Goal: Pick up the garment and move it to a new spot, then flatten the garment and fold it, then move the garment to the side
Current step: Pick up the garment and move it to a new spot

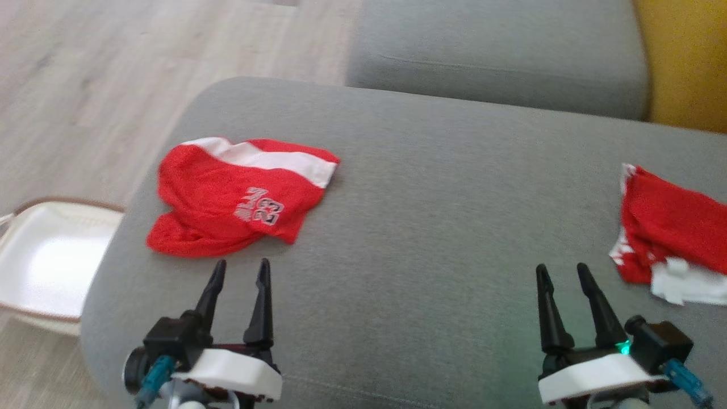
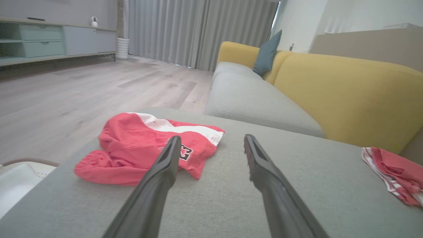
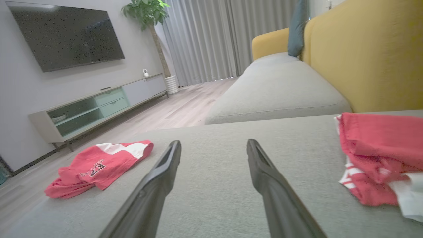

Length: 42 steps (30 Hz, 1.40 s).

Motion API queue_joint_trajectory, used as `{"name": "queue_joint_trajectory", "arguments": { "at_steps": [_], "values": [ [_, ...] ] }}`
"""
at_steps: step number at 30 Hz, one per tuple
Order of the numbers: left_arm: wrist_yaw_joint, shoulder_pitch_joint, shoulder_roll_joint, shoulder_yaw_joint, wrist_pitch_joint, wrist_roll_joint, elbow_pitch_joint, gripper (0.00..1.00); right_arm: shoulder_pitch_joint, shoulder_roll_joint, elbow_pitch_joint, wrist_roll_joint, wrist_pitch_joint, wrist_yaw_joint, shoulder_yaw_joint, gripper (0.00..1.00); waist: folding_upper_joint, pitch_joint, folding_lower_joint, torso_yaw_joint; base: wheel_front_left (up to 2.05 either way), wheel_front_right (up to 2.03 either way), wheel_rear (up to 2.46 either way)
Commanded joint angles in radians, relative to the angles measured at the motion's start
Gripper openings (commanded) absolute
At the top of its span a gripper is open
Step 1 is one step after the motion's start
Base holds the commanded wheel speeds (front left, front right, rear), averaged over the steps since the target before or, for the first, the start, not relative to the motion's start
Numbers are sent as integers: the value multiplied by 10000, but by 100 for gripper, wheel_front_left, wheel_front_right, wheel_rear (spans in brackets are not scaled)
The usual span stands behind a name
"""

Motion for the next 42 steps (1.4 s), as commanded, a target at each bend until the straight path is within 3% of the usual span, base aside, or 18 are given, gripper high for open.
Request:
{"name": "queue_joint_trajectory", "arguments": {
  "at_steps": [1, 10, 18, 27, 32, 38, 42],
  "values": [
    [-8, -538, 24, 482, -120, 105, -298, 100, -194, -49, -287, 94, -110, -7, 336, 100, 0, -185, 0, 720, 0, 0, 0],
    [-83, -310, 24, 1009, -120, 314, -347, 100, -67, -49, -192, 301, -110, -7, 677, 100, 0, -439, 0, 2195, 0, 0, 0],
    [-101, -150, 24, 1395, -120, 295, -422, 100, -63, -49, -90, 406, -110, -7, 905, 100, 0, -355, 0, 2575, 0, 0, 0],
    [-195, -328, 24, 1980, -120, 334, -475, 100, -135, -49, -76, 377, -110, -7, 813, 100, 0, -128, 0, 2459, 0, 0, 0],
    [-575, -1063, 197, 2622, -120, 399, -476, 100, -485, -49, -231, 16, -7, -7, 385, 100, 0, 567, 0, 2119, 0, 0, 0],
    [-1247, -2721, 1039, 2828, 90, 407, 835, 100, -1109, -49, -679, -584, 302, -7, -313, 100, 0, 1717, 0, 1566, 0, 0, 0],
    [-1600, -4014, 1888, 2853, 1552, 173, 2192, 100, -1681, -49, -1171, -1013, 584, -7, -769, 100, 0, 2446, 0, 1025, 0, 0, 0]
  ]
}}
